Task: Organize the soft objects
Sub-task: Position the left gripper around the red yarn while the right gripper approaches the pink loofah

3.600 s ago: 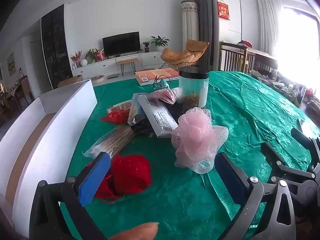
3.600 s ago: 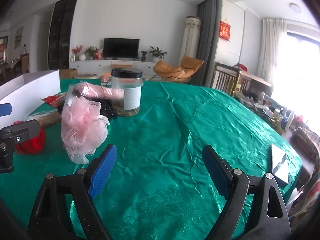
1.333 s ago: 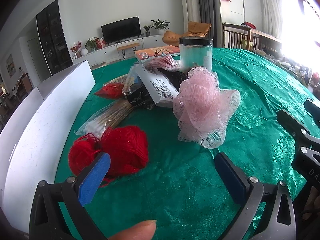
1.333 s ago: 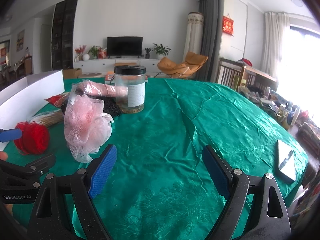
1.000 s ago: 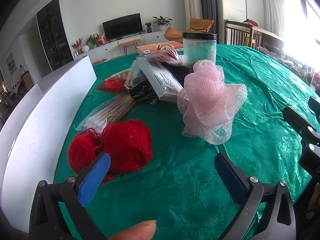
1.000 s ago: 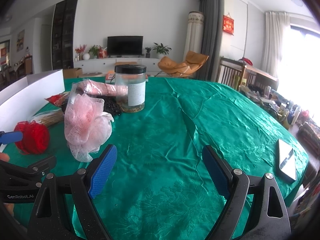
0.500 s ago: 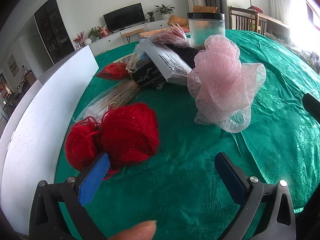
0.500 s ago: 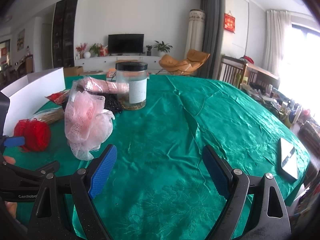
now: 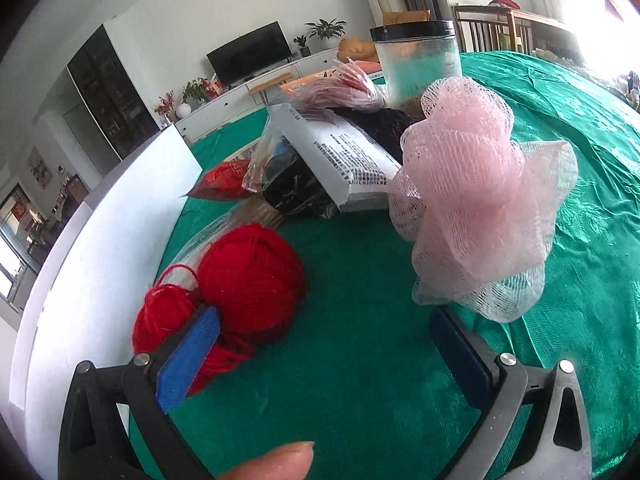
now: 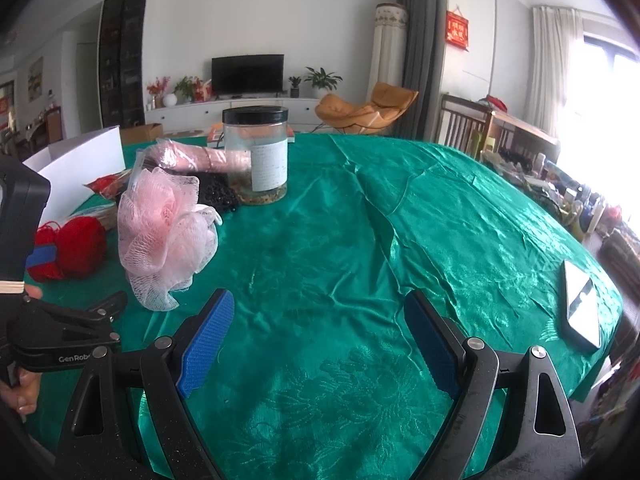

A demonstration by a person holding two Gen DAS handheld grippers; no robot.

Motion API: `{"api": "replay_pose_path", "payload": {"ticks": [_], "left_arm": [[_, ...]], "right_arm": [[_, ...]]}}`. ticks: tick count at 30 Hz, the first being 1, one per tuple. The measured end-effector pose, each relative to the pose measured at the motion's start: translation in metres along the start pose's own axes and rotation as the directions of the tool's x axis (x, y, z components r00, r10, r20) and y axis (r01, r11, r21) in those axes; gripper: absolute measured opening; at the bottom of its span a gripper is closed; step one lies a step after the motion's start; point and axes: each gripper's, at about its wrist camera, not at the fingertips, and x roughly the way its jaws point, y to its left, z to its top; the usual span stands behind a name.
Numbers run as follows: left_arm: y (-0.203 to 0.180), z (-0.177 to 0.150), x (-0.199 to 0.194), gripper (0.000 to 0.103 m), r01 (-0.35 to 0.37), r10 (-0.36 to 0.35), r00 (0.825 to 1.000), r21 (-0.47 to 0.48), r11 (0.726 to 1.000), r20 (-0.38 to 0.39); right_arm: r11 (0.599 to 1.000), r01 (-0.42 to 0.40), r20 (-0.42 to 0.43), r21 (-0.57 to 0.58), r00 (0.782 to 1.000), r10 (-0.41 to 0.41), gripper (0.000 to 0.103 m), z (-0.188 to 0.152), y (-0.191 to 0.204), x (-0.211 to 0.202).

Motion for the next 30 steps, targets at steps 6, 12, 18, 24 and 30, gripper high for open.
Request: {"api": "replay_pose_path", "payload": {"ticks": [6,12,18,24,30], "left_arm": [[-0.003,0.017,0.014,0.103,-0.05,0.051,0.999,0.033,0.998,-0.003],[-0.002,0.018,0.015,0.103,-0.061,0.061,0.998,0.037,0.997,-0.003],[-0.001,0.018,0.016,0.103,-0.065,0.065,0.998,0.04,0.997,-0.003],[-0.005,0.018,0.016,0.103,-0.071,0.071,0.997,0.045,0.996,-0.002],[-0.007,0.016,0.016,0.103,-0.078,0.078,0.997,0.05,0.996,0.001]], "right_arm": [[1.0,0.005,-0.07,0.0,0.998,-0.005,0.089,-0.003,-0.001,0.014],[1.0,0.003,-0.142,-0.021,0.99,-0.005,0.089,-0.01,0.003,0.028],[1.0,-0.001,-0.197,-0.025,0.98,-0.004,0.089,-0.016,0.003,0.038],[1.0,-0.025,-0.199,0.013,0.98,0.027,0.089,-0.017,-0.001,0.039],[0.998,-0.042,-0.192,0.052,0.98,0.051,0.089,-0.019,-0.005,0.04]]}}
